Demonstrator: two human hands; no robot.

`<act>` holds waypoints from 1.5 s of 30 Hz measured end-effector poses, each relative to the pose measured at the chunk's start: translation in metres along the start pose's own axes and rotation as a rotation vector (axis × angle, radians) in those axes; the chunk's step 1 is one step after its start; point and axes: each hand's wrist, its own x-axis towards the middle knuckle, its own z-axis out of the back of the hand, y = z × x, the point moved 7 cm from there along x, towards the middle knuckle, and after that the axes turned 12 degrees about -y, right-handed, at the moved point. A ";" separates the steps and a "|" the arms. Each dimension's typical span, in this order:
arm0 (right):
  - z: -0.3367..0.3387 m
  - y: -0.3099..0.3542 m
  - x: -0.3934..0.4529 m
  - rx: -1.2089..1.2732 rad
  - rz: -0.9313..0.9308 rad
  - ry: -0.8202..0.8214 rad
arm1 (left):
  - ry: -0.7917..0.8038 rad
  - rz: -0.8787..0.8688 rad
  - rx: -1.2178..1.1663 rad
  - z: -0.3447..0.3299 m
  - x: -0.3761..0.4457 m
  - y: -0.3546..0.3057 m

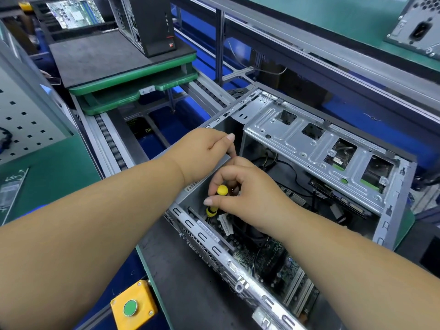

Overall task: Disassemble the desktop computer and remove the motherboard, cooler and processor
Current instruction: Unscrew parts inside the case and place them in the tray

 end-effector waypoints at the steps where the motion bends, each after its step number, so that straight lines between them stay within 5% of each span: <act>1: 0.001 -0.001 0.001 -0.012 0.008 -0.012 | -0.002 -0.003 0.002 0.000 0.000 0.000; 14: 0.010 -0.011 0.005 -0.056 -0.094 -0.073 | -0.015 0.004 -0.006 0.001 -0.001 -0.001; 30: -0.008 -0.016 0.001 -0.240 -0.046 0.105 | -0.007 -0.020 0.011 -0.001 0.000 0.001; 45: 0.020 -0.004 0.003 -0.120 -0.037 -0.079 | -0.013 -0.019 0.006 -0.001 0.002 0.004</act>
